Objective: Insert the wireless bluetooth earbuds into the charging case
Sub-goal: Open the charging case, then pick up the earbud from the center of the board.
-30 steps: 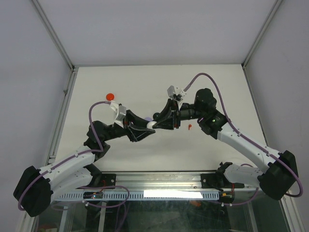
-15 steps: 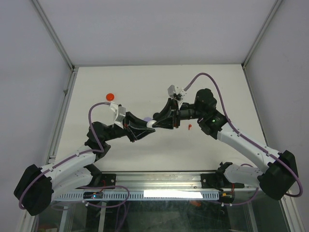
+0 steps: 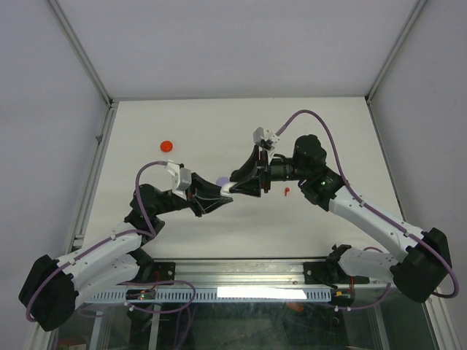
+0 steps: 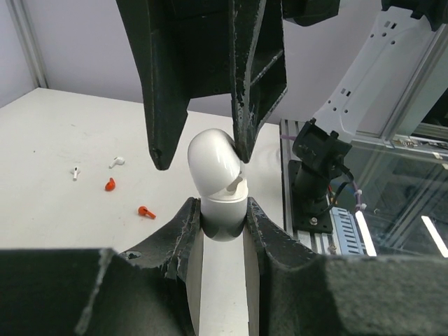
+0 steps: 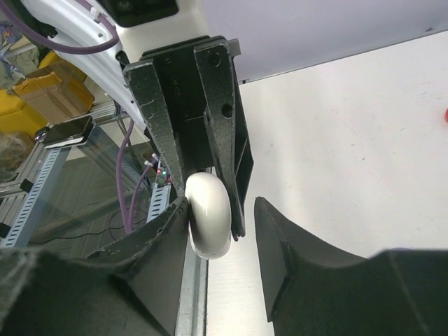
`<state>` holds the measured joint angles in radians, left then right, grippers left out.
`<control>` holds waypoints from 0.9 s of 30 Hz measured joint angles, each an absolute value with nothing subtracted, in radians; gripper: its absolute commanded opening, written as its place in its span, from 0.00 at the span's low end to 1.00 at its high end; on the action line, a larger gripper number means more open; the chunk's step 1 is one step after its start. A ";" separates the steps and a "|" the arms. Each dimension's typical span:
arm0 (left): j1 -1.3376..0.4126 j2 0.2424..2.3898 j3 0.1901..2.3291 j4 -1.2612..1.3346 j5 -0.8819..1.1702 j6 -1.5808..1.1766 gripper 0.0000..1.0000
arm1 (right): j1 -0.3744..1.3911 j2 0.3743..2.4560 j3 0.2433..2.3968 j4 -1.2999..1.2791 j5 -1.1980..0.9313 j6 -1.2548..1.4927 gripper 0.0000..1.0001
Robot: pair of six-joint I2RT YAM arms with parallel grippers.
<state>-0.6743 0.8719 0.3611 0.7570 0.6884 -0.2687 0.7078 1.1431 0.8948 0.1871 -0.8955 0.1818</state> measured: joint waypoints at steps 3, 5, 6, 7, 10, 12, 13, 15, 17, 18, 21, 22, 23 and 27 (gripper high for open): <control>-0.674 0.868 0.361 0.738 0.701 -0.247 0.00 | 0.704 1.140 0.895 0.179 -0.879 0.182 0.46; -0.674 0.867 0.361 0.725 0.716 -0.241 0.00 | 0.700 1.139 0.895 0.179 -0.868 0.182 0.46; -0.675 0.867 0.361 0.723 0.723 -0.238 0.00 | 0.697 1.139 0.895 0.178 -0.860 0.182 0.46; -0.675 0.867 0.361 0.724 0.735 -0.237 0.00 | 0.694 1.139 0.895 0.178 -0.849 0.181 0.46; -0.675 0.862 0.360 0.725 0.742 -0.234 0.00 | 0.690 1.139 0.896 0.167 -0.837 0.182 0.47; -0.675 0.862 0.360 0.725 0.742 -0.234 0.00 | 0.691 1.139 0.899 0.162 -0.837 0.182 0.49; -0.675 0.861 0.360 0.725 0.742 -0.234 0.00 | 0.691 1.139 0.900 0.159 -0.836 0.182 0.51; -0.675 0.861 0.360 0.721 0.737 -0.234 0.00 | 0.691 1.139 0.901 0.153 -0.834 0.181 0.54; -0.675 0.861 0.359 0.720 0.723 -0.235 0.00 | 0.689 1.139 0.910 0.134 -0.823 0.179 0.58; -0.678 0.861 0.357 0.720 0.705 -0.235 0.00 | 0.687 1.139 0.915 0.121 -0.813 0.176 0.60; -0.682 0.860 0.335 0.721 0.649 -0.245 0.00 | 0.675 1.139 0.927 0.072 -0.772 0.162 0.64; -0.682 0.860 0.325 0.721 0.631 -0.248 0.00 | 0.669 1.139 0.931 0.052 -0.752 0.157 0.65; -0.682 0.860 0.307 0.721 0.597 -0.255 0.00 | 0.661 1.139 0.934 0.030 -0.724 0.154 0.65; -0.682 0.865 0.242 0.724 0.495 -0.274 0.00 | 0.616 1.142 0.953 -0.061 -0.591 0.147 0.69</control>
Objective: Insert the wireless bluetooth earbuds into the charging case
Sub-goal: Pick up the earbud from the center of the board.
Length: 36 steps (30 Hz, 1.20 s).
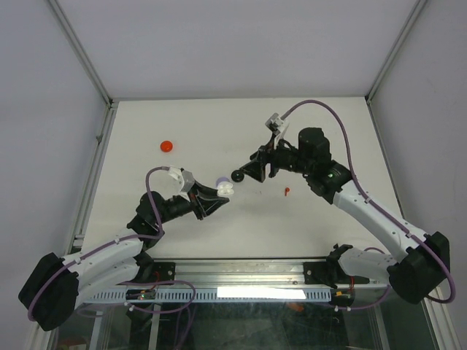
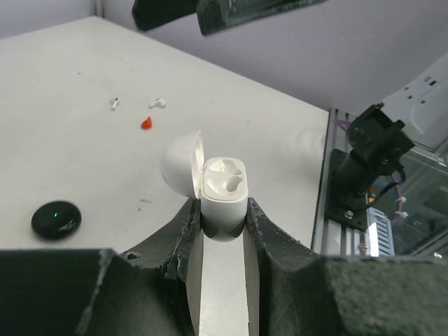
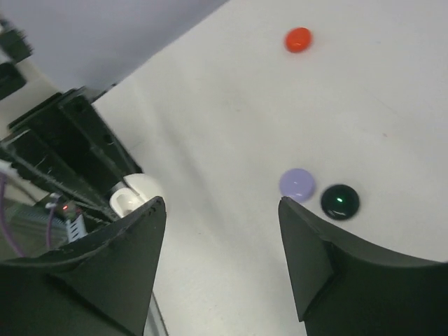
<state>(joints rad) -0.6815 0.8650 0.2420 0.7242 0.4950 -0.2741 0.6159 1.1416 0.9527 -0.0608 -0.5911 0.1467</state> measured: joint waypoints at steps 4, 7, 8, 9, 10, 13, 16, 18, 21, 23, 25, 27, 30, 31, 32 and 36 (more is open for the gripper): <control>-0.682 0.878 0.205 0.717 0.409 -0.280 0.00 | 0.576 1.168 0.978 -0.139 -0.422 0.146 0.70; -0.680 0.884 0.204 0.694 0.350 -0.281 0.00 | 0.537 1.219 1.006 -0.196 -0.268 0.147 0.72; -0.679 0.886 0.204 0.687 0.338 -0.282 0.00 | 0.527 1.234 1.009 -0.207 -0.229 0.148 0.72; -0.679 0.887 0.204 0.682 0.326 -0.283 0.00 | 0.513 1.251 1.010 -0.218 -0.179 0.150 0.73; -0.679 0.889 0.204 0.679 0.318 -0.286 0.00 | 0.499 1.268 1.010 -0.230 -0.138 0.154 0.72; -0.678 0.893 0.201 0.680 0.310 -0.292 0.00 | 0.439 1.319 1.011 -0.253 -0.050 0.174 0.72; -0.671 0.900 0.201 0.678 0.302 -0.295 0.00 | 0.364 1.380 1.014 -0.257 0.012 0.207 0.72; -0.665 0.909 0.201 0.675 0.293 -0.296 0.00 | 0.325 1.425 1.021 -0.261 0.042 0.230 0.72; -0.659 0.918 0.201 0.665 0.288 -0.297 0.00 | 0.272 1.496 1.031 -0.261 0.084 0.272 0.68; -0.659 0.919 0.201 0.662 0.287 -0.299 0.00 | 0.248 1.541 1.041 -0.262 0.109 0.295 0.65; -0.659 0.920 0.201 0.662 0.284 -0.299 0.00 | 0.229 1.599 1.069 -0.267 0.143 0.321 0.61; -0.659 0.924 0.201 0.660 0.279 -0.300 0.00 | 0.217 1.660 1.104 -0.267 0.174 0.341 0.59; -0.659 0.927 0.201 0.651 0.270 -0.300 0.00 | 0.209 1.744 1.155 -0.268 0.215 0.368 0.57; -0.659 0.927 0.201 0.649 0.268 -0.301 0.00 | 0.208 1.768 1.170 -0.268 0.232 0.376 0.56; -0.659 0.927 0.201 0.647 0.266 -0.303 0.00 | 0.208 1.792 1.184 -0.268 0.247 0.381 0.54; -0.659 0.926 0.201 0.641 0.266 -0.305 0.00 | 0.208 1.870 1.236 -0.276 0.280 0.405 0.46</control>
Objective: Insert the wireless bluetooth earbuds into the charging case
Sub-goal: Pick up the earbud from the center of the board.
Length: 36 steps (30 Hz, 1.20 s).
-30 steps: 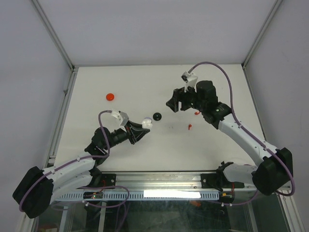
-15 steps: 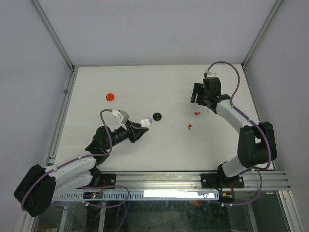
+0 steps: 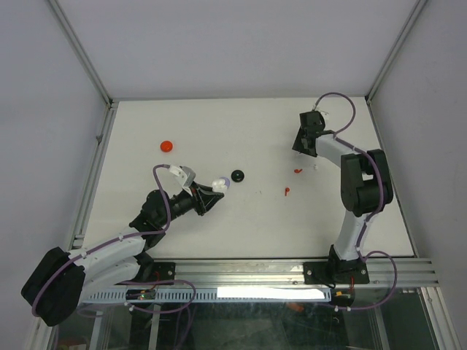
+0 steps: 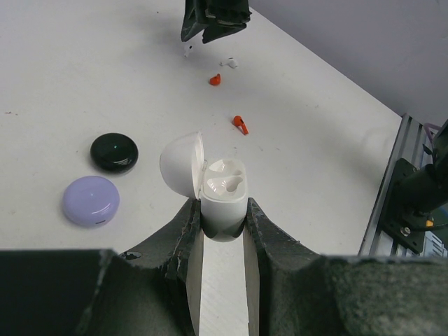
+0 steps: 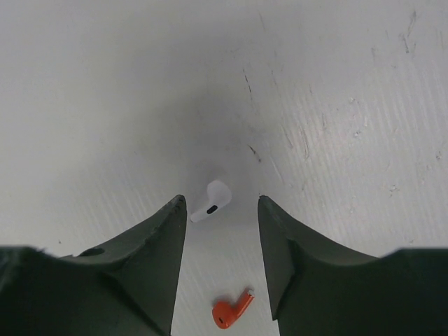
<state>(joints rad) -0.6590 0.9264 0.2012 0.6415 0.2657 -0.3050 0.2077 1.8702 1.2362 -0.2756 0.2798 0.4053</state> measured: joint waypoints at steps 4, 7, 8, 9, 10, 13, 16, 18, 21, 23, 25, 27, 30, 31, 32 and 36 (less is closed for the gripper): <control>-0.659 0.926 0.201 0.629 0.266 -0.306 0.00 | 0.208 1.909 1.248 -0.278 0.283 0.422 0.41; -0.659 0.926 0.201 0.627 0.266 -0.307 0.00 | 0.208 1.920 1.248 -0.283 0.283 0.427 0.38; -0.659 0.926 0.201 0.627 0.266 -0.307 0.00 | 0.208 1.926 1.252 -0.285 0.284 0.429 0.36; -0.659 0.926 0.201 0.626 0.266 -0.307 0.00 | 0.208 1.931 1.255 -0.285 0.283 0.428 0.35; -0.659 0.926 0.201 0.627 0.266 -0.307 0.00 | 0.208 1.938 1.260 -0.286 0.283 0.429 0.34; -0.659 0.927 0.201 0.626 0.266 -0.308 0.00 | 0.208 1.959 1.281 -0.287 0.281 0.427 0.30; -0.659 0.927 0.201 0.625 0.267 -0.313 0.00 | 0.208 1.967 1.290 -0.288 0.271 0.427 0.27; -0.659 0.927 0.201 0.623 0.267 -0.316 0.00 | 0.208 1.967 1.292 -0.290 0.263 0.426 0.26; -0.659 0.928 0.203 0.618 0.267 -0.323 0.00 | 0.208 1.967 1.292 -0.291 0.253 0.421 0.26; -0.659 0.928 0.203 0.618 0.268 -0.326 0.00 | 0.208 1.967 1.297 -0.299 0.245 0.417 0.26; -0.659 0.929 0.203 0.618 0.270 -0.326 0.00 | 0.208 1.971 1.304 -0.308 0.244 0.413 0.25; -0.659 0.933 0.204 0.619 0.271 -0.327 0.00 | 0.208 1.975 1.313 -0.318 0.241 0.405 0.21; -0.659 0.939 0.205 0.622 0.271 -0.329 0.00 | 0.213 1.978 1.322 -0.333 0.232 0.387 0.16; -0.659 0.943 0.205 0.627 0.270 -0.331 0.00 | 0.216 1.978 1.324 -0.341 0.226 0.380 0.15; -0.659 0.945 0.205 0.630 0.271 -0.332 0.00 | 0.219 1.978 1.325 -0.343 0.222 0.373 0.14; -0.659 0.952 0.204 0.661 0.271 -0.340 0.00 | 0.245 1.976 1.324 -0.341 0.192 0.338 0.13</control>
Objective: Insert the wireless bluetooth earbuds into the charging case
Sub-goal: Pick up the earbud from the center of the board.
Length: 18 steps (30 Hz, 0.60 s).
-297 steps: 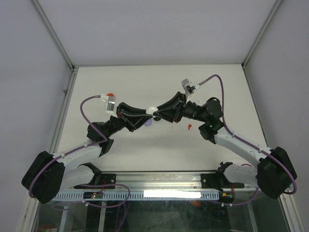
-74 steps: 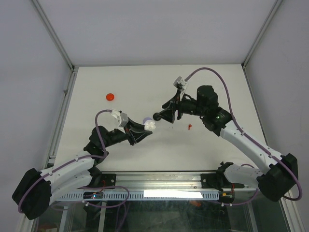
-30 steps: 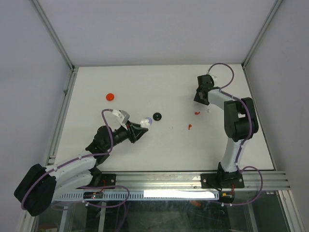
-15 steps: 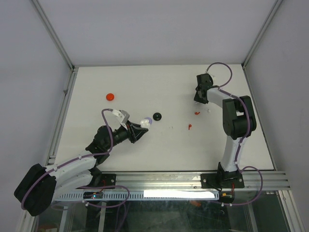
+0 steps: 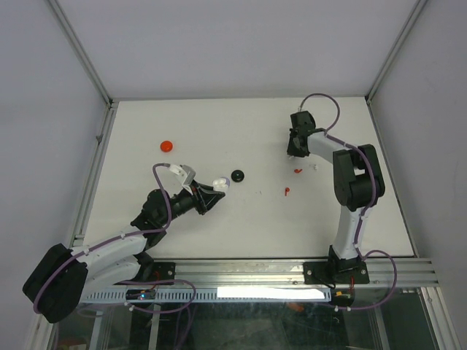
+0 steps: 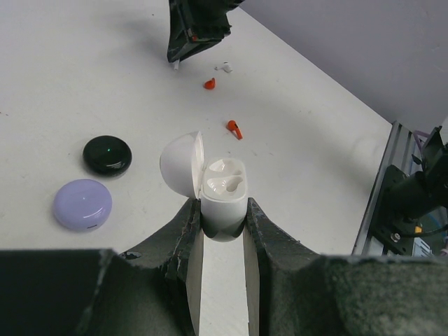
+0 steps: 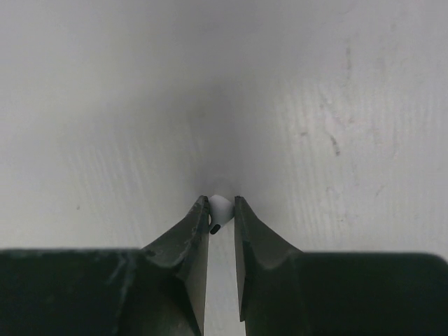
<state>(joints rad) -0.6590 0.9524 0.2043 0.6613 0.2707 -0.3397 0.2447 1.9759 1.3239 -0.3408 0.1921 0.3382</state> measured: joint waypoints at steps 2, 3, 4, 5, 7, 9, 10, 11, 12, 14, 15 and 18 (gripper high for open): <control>-0.659 0.958 0.204 0.682 0.271 -0.343 0.00 | 0.265 1.965 1.311 -0.337 0.166 0.319 0.12; -0.659 0.962 0.202 0.696 0.270 -0.344 0.00 | 0.276 1.956 1.300 -0.337 0.154 0.311 0.13; -0.659 0.964 0.199 0.707 0.271 -0.345 0.00 | 0.291 1.942 1.283 -0.338 0.138 0.302 0.13; -0.659 0.966 0.195 0.721 0.271 -0.345 0.00 | 0.302 1.929 1.270 -0.339 0.128 0.294 0.12; -0.659 0.972 0.186 0.747 0.271 -0.344 0.00 | 0.332 1.888 1.238 -0.339 0.099 0.276 0.12; -0.659 0.979 0.180 0.765 0.271 -0.344 0.00 | 0.359 1.842 1.211 -0.331 0.078 0.261 0.12; -0.659 0.984 0.176 0.778 0.271 -0.343 0.00 | 0.372 1.814 1.196 -0.326 0.066 0.255 0.13; -0.659 0.986 0.173 0.790 0.272 -0.341 0.00 | 0.389 1.776 1.178 -0.318 0.057 0.246 0.12; -0.659 0.987 0.169 0.801 0.273 -0.339 0.00 | 0.400 1.748 1.166 -0.312 0.051 0.240 0.12; -0.659 0.990 0.163 0.825 0.278 -0.329 0.00 | 0.432 1.673 1.138 -0.286 0.037 0.224 0.12; -0.659 0.991 0.160 0.840 0.282 -0.323 0.00 | 0.447 1.638 1.127 -0.274 0.034 0.217 0.12; -0.659 0.993 0.159 0.874 0.297 -0.299 0.00 | 0.496 1.525 1.091 -0.232 0.025 0.187 0.12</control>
